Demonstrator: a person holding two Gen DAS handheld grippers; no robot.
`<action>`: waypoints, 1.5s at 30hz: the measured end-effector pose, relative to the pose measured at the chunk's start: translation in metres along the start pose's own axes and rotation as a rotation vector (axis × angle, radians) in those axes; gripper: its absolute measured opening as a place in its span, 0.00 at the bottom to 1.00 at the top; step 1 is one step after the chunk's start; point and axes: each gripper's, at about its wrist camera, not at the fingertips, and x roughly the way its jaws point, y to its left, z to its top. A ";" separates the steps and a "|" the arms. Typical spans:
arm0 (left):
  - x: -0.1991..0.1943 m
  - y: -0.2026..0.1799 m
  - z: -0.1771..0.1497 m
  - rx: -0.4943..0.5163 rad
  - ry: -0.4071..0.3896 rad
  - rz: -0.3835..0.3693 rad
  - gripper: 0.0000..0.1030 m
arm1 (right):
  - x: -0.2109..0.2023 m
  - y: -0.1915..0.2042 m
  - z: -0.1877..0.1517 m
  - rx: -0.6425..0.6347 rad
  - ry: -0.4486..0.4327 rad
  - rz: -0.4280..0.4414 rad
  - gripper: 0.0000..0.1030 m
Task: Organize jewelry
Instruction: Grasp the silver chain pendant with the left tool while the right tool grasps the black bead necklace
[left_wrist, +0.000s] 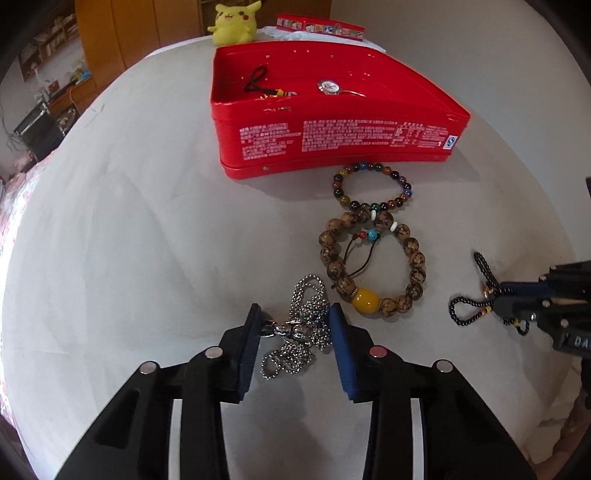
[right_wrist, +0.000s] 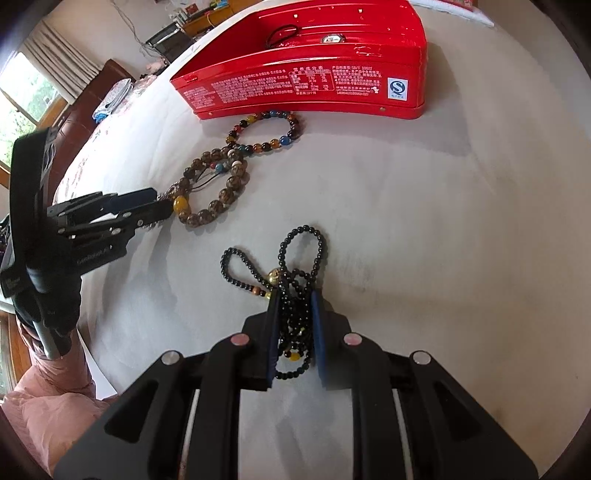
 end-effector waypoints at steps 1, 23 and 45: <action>-0.001 -0.001 -0.001 0.006 -0.006 0.002 0.36 | 0.002 0.002 0.002 0.001 0.000 -0.002 0.15; -0.024 0.044 -0.020 -0.161 0.011 -0.059 0.42 | 0.006 0.014 0.007 -0.037 0.020 -0.044 0.32; -0.030 0.046 -0.034 -0.172 -0.041 -0.032 0.16 | 0.009 0.020 0.010 -0.053 0.046 -0.032 0.53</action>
